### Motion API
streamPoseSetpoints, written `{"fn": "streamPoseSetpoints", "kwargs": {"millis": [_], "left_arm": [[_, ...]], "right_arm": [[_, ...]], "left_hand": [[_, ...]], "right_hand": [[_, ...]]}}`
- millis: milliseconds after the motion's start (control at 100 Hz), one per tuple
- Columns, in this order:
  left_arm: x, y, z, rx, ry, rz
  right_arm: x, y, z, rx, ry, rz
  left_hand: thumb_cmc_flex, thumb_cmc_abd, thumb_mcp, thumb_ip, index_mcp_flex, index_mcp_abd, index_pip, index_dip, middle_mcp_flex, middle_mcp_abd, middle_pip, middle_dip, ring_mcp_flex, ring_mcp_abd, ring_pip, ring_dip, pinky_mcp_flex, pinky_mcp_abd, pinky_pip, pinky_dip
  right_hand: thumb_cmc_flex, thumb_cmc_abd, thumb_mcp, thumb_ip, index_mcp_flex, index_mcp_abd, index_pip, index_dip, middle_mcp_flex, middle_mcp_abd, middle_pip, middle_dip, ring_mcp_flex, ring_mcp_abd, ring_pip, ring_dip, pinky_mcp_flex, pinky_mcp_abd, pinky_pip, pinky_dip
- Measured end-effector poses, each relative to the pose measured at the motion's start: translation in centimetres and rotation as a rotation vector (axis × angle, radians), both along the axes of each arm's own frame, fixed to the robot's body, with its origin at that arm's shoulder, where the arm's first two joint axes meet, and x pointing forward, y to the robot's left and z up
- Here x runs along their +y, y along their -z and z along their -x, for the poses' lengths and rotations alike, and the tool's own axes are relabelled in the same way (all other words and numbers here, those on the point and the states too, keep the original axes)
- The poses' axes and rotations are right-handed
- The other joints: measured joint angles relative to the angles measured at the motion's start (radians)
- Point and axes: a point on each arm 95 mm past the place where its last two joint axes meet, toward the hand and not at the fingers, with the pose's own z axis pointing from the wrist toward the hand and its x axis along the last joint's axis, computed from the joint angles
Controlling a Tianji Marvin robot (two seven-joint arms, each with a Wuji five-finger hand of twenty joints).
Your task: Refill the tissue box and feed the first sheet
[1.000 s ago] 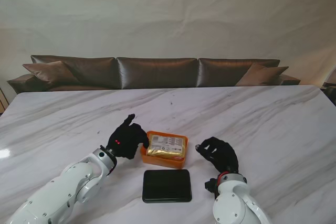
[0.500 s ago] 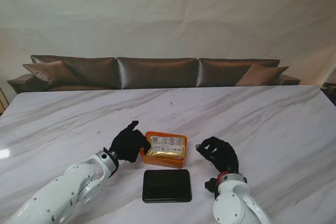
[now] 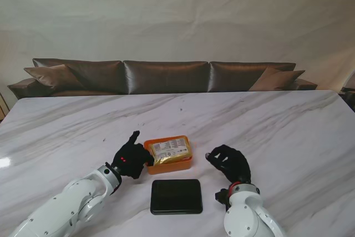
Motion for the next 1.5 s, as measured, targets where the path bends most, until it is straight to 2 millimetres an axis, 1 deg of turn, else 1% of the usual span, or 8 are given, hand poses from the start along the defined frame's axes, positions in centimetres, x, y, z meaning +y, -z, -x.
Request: {"fn": "streamPoseSetpoints", "kwargs": {"millis": [280,390,710,920,1070,1210,1390,1500], "left_arm": [[-0.2,0.4,0.0,0.079,-0.029,0.012],[-0.4,0.6,-0.2,0.090,-0.032,0.004],[-0.8,1.9,-0.9,0.054,-0.033,0.009],[-0.9,2.1,-1.3,0.034,-0.049,0.029],[-0.7,2.4,-1.3,-0.015,-0.053,0.069],[-0.6,2.6,-1.4,-0.026,-0.069,0.096],[-0.6,2.3,-1.8,-0.014,-0.089,0.130],[-0.2,1.7,-1.9,-0.015,-0.119,0.157]], "right_arm": [[0.0,0.0,0.0,-0.002,0.003,-0.010],[0.0,0.1,0.0,-0.001,0.004,-0.010],[-0.2,-0.2,0.2,-0.007,0.009,-0.004],[-0.2,-0.3,0.3,-0.012,0.009,0.000],[-0.2,-0.5,0.4,-0.015,0.010,0.002],[-0.2,-0.6,0.4,-0.019,0.009,0.002],[-0.2,-0.7,0.5,-0.023,0.009,0.000],[-0.3,-0.8,0.5,-0.026,0.010,-0.002]], "left_hand": [[-0.110,-0.029,-0.035,-0.038,-0.073,0.003,0.025,-0.025,-0.076,0.021,0.107,-0.053,-0.002,0.015,-0.004,0.057,-0.045,0.035,-0.003,0.000],[-0.177,-0.053,-0.030,-0.038,-0.127,0.008,0.097,0.041,-0.106,0.021,0.168,-0.031,-0.027,0.030,0.043,0.110,-0.053,0.036,-0.003,0.002],[-0.234,-0.090,0.038,-0.118,-0.205,-0.020,0.451,0.263,-0.153,0.011,0.368,0.106,-0.075,0.081,0.220,0.267,-0.058,0.037,-0.005,0.040],[-0.203,-0.090,0.030,-0.118,-0.163,-0.036,0.526,0.483,-0.114,0.005,0.428,0.224,-0.070,0.115,0.366,0.389,-0.007,0.037,-0.006,0.087],[-0.200,-0.128,-0.003,-0.112,-0.102,-0.036,0.508,0.692,-0.039,0.004,0.449,0.285,0.046,0.159,0.509,0.518,0.092,0.038,-0.007,0.131],[-0.201,-0.133,-0.029,-0.100,-0.077,-0.023,0.496,0.753,0.010,0.004,0.449,0.304,0.159,0.207,0.582,0.581,0.197,0.062,-0.008,0.150],[-0.191,-0.193,-0.041,-0.054,-0.024,0.000,0.496,0.809,0.073,0.007,0.432,0.333,0.264,0.211,0.631,0.622,0.318,0.066,-0.008,0.150],[-0.181,-0.217,-0.042,-0.053,-0.001,0.040,0.487,0.834,0.111,0.023,0.432,0.354,0.365,0.213,0.655,0.648,0.385,0.108,-0.009,0.121]], "right_hand": [[0.000,0.000,0.000,0.000,0.000,0.000,0.000,0.000,0.000,0.000,0.000,0.000,0.000,0.000,0.000,0.000,0.000,0.000,0.000,0.000],[0.000,0.000,0.000,0.000,0.000,0.000,0.000,0.000,0.000,0.000,0.000,0.000,0.002,0.000,0.000,0.000,0.001,0.000,0.000,0.000],[0.000,0.000,0.010,0.000,0.023,0.000,0.000,0.000,0.019,0.000,0.000,0.000,0.015,-0.001,0.000,0.000,0.007,0.000,0.000,0.000],[0.000,0.000,0.012,-0.007,0.023,-0.002,0.000,0.000,0.019,0.000,0.000,0.000,0.016,-0.001,0.000,0.000,0.008,0.000,0.000,0.000],[0.000,0.000,0.016,-0.010,0.044,-0.011,0.000,0.000,0.031,0.000,0.000,0.000,0.031,-0.003,0.000,0.000,0.017,0.000,0.000,0.000],[0.000,0.000,0.024,-0.010,0.049,-0.012,0.001,0.002,0.041,0.000,0.001,0.000,0.039,-0.004,0.000,0.000,0.021,0.000,0.000,0.000],[0.000,0.000,0.024,-0.015,0.069,-0.013,0.002,0.005,0.064,0.000,0.001,0.000,0.051,-0.004,0.000,0.000,0.029,0.000,0.000,0.000],[0.000,0.000,0.026,-0.020,0.069,-0.013,0.002,0.005,0.079,0.000,0.001,0.000,0.051,-0.004,0.000,0.000,0.030,0.000,0.000,0.000]]}}
